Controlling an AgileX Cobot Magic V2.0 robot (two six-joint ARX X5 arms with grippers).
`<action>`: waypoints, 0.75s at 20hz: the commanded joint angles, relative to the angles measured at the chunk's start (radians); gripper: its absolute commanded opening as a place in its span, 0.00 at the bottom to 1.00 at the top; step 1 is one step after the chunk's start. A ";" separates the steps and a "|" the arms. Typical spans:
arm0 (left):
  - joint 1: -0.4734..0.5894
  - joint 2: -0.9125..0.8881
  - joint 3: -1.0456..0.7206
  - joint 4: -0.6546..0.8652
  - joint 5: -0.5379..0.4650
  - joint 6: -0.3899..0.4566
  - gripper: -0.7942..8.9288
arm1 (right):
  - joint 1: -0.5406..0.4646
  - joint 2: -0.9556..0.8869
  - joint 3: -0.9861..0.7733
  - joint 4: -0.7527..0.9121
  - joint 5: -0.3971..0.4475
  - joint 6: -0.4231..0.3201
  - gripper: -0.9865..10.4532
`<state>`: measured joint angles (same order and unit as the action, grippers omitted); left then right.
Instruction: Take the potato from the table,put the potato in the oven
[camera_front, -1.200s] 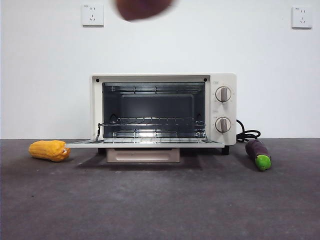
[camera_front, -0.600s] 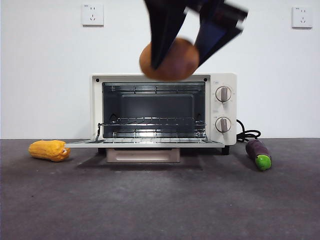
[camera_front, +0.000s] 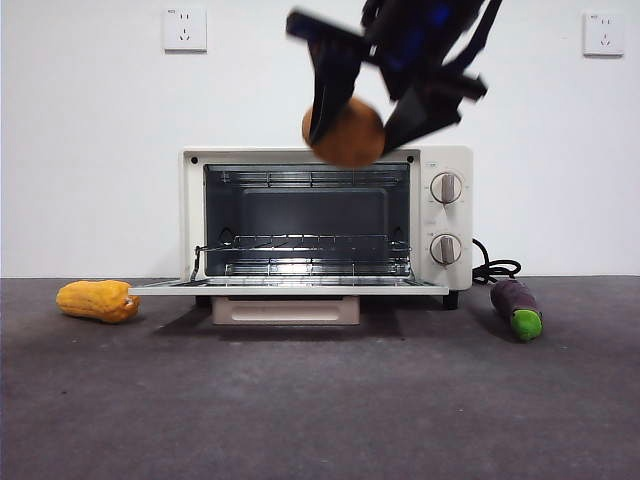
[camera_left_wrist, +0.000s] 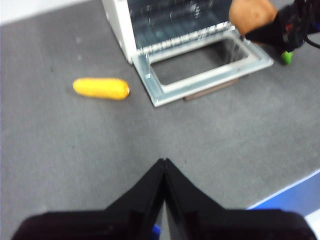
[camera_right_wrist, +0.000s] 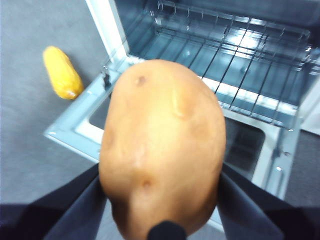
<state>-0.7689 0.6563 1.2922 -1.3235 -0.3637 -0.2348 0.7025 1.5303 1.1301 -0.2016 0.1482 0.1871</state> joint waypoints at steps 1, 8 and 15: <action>-0.003 -0.006 -0.038 0.005 -0.003 -0.054 0.08 | -0.027 0.073 -0.005 0.069 -0.021 -0.007 0.17; -0.003 -0.006 -0.089 0.005 -0.003 -0.103 0.08 | -0.092 0.280 0.119 0.156 -0.056 -0.008 0.17; -0.002 -0.006 -0.089 0.005 -0.003 -0.103 0.08 | -0.096 0.480 0.368 0.107 -0.054 -0.010 0.17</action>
<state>-0.7689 0.6544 1.2076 -1.3231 -0.3637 -0.3267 0.6067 1.9945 1.4929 -0.0975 0.0944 0.1833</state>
